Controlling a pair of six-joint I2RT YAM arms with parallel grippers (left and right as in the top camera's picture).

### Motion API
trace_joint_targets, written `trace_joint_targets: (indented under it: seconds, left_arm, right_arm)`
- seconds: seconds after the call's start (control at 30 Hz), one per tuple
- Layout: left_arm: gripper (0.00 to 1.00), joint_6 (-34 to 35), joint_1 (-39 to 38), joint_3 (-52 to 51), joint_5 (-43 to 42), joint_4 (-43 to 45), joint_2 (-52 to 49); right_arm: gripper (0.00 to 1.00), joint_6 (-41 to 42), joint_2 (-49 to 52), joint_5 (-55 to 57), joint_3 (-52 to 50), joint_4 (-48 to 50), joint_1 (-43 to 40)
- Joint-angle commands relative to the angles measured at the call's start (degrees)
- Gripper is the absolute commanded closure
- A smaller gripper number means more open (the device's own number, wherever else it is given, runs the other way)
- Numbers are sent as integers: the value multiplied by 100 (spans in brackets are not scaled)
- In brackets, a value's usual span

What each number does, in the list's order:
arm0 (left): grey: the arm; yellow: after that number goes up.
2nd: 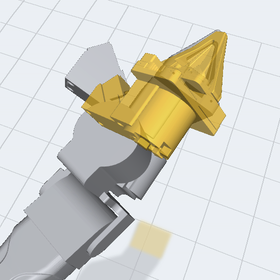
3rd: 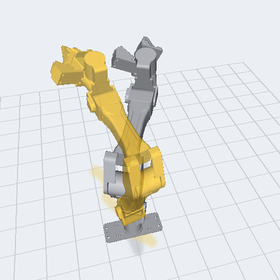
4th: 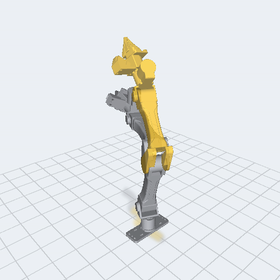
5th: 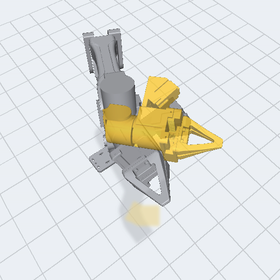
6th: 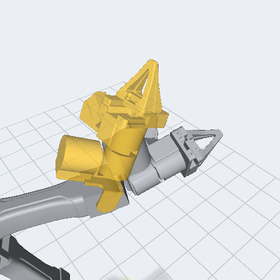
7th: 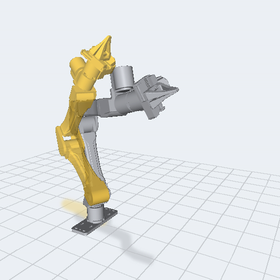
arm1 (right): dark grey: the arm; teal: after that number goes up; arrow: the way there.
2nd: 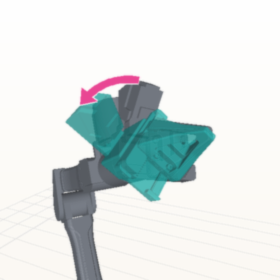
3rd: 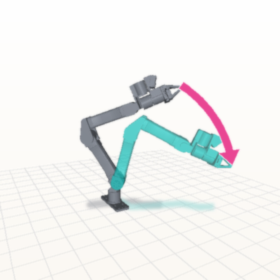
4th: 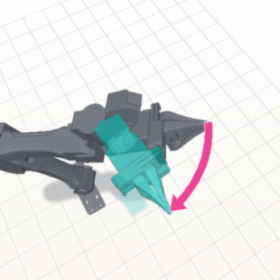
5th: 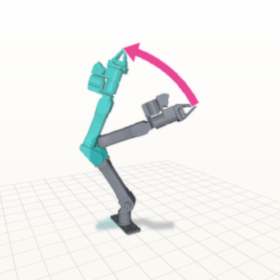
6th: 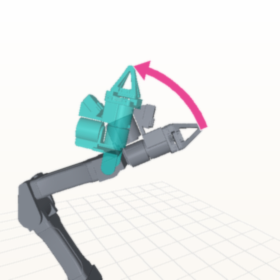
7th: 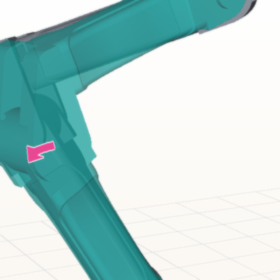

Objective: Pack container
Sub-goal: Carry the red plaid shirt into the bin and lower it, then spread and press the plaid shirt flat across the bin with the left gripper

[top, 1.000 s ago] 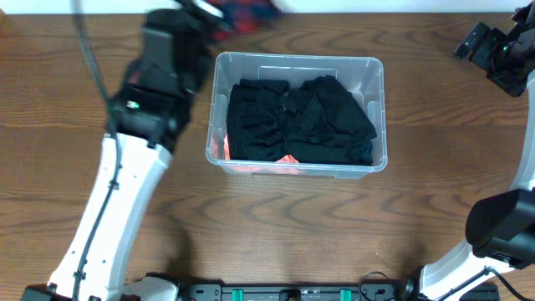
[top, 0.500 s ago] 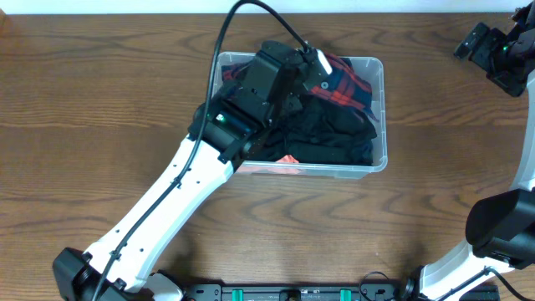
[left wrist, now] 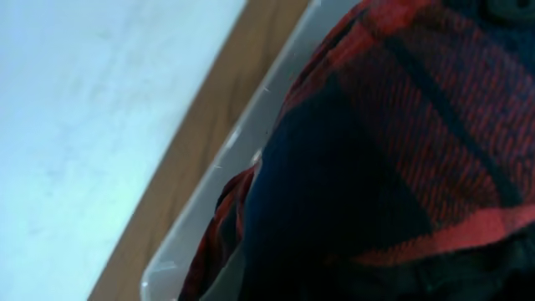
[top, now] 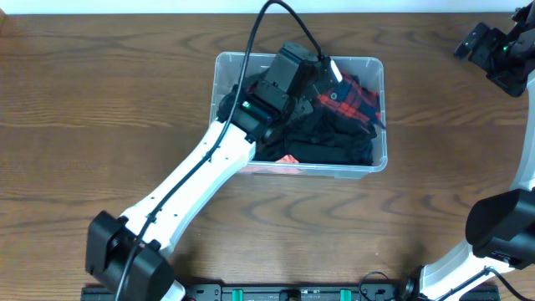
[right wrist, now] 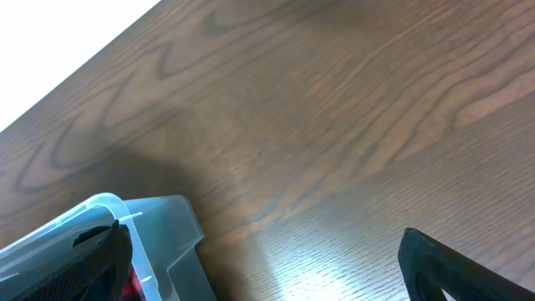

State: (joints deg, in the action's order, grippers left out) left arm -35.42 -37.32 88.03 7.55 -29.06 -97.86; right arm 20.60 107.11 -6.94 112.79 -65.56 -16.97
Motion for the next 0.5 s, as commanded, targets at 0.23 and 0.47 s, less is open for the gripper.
trace_joint_targets:
  seconds: [0.23, 0.47]
  left_arm:
    - [35, 1377, -133, 114, -98, -1012, 260]
    - [36, 2332, -627, 114, -505, -1486, 640]
  right_arm:
    - [1, 59, 44, -15, 28, -4, 2]
    - [1, 59, 44, -15, 28, -4, 2]
